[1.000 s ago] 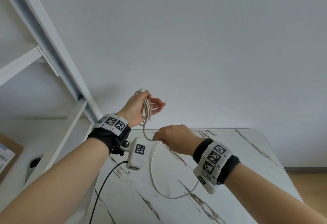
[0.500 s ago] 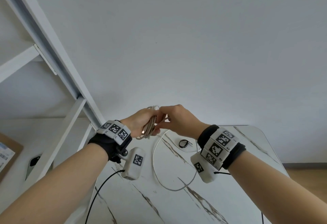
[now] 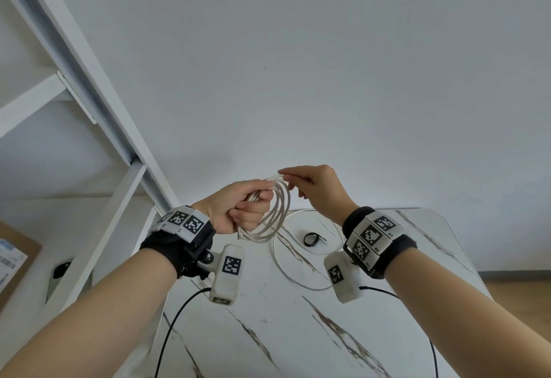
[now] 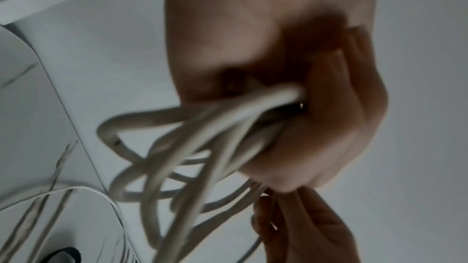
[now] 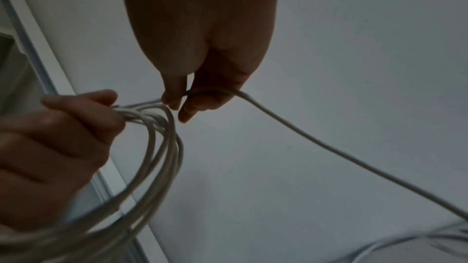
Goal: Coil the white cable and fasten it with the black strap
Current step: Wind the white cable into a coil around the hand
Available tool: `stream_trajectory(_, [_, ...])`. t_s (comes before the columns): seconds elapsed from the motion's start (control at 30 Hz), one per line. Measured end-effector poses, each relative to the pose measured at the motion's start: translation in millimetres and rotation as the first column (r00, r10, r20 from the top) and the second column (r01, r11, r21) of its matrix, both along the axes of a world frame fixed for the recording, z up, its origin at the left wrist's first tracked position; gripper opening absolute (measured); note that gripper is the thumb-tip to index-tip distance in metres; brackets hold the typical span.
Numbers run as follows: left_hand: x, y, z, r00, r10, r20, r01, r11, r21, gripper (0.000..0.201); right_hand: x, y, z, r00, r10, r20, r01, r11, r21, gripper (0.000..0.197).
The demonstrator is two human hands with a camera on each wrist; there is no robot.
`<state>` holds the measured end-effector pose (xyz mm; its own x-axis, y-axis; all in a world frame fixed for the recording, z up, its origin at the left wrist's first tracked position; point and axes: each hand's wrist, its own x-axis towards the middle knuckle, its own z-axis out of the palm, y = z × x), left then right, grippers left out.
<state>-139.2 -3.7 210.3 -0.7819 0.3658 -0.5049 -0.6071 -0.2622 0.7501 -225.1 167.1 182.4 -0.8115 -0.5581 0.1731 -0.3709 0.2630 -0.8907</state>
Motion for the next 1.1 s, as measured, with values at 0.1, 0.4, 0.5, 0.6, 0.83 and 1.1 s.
stream_trajectory(0.1, [-1, 0, 3, 0.998, 0.056, -0.016, -0.055, 0.997, 0.062, 0.038, 1, -3, -10, 0.999, -0.02, 0.033, 0.021, 1.0, -0.018, 0.023])
stream_trajectory(0.4, [-11, 10, 8, 0.966, 0.243, -0.089, -0.198, 0.917, 0.347, 0.033, 13, -21, -36, 0.999, -0.025, 0.023, 0.023, 0.996, 0.09, 0.028])
stream_trajectory(0.5, [-16, 7, 10, 0.934, 0.334, -0.129, -0.254, 0.872, 0.418, 0.034, 21, -25, -43, 0.999, 0.003, 0.047, -0.013, 0.977, 0.212, 0.018])
stream_trajectory(0.6, [-20, 4, 15, 0.881, 0.457, -0.124, -0.369, 0.826, 0.426, 0.03, 29, -27, -47, 0.988, 0.096, 0.123, -0.129, 0.947, 0.293, 0.013])
stream_trajectory(0.83, [-25, -1, 20, 0.777, 0.608, -0.163, -0.468, 0.732, 0.495, 0.024, 44, -26, -55, 0.982, 0.175, 0.077, -0.191, 0.917, 0.349, 0.019])
stream_trajectory(1.1, [-33, -7, -2, 0.812, 0.515, -0.274, -0.465, 0.855, 0.228, 0.024, 41, -24, -46, 0.939, 0.34, -0.052, -0.252, 0.782, 0.57, 0.028])
